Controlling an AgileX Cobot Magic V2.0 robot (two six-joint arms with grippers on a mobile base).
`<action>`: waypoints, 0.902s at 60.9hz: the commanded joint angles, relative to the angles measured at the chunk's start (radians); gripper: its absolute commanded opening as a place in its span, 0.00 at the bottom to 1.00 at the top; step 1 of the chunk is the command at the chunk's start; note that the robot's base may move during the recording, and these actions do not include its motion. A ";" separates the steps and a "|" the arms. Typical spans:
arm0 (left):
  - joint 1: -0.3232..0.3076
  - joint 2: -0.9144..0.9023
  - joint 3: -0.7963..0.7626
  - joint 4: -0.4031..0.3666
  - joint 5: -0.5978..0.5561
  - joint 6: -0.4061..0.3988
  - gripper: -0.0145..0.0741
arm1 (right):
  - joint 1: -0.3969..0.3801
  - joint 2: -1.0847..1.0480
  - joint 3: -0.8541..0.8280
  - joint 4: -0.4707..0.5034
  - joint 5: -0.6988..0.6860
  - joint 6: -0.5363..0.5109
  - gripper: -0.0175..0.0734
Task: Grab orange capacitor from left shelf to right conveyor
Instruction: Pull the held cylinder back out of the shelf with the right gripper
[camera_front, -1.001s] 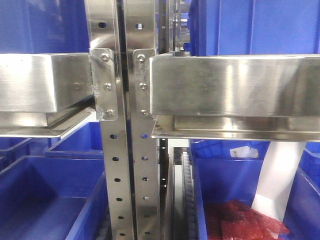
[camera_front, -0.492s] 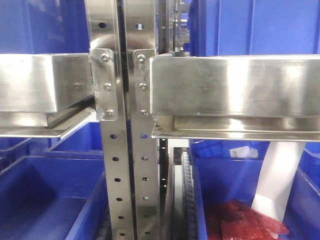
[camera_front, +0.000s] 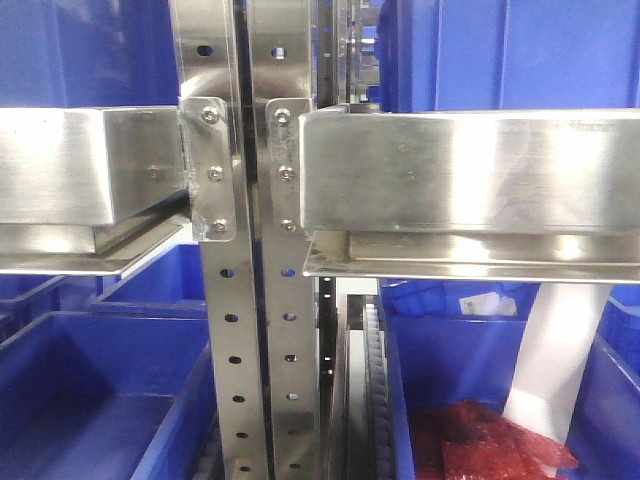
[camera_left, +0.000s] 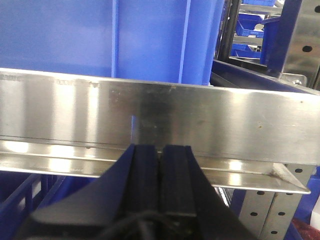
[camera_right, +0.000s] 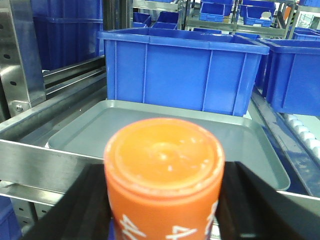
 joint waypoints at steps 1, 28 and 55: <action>-0.007 -0.019 -0.005 0.000 -0.089 0.000 0.05 | 0.000 0.016 -0.023 0.000 -0.084 -0.001 0.30; -0.007 -0.019 -0.005 0.000 -0.089 0.000 0.05 | 0.000 0.016 -0.023 0.000 -0.084 -0.001 0.30; -0.007 -0.019 -0.005 0.000 -0.089 0.000 0.05 | 0.000 0.018 -0.023 0.000 -0.084 -0.001 0.30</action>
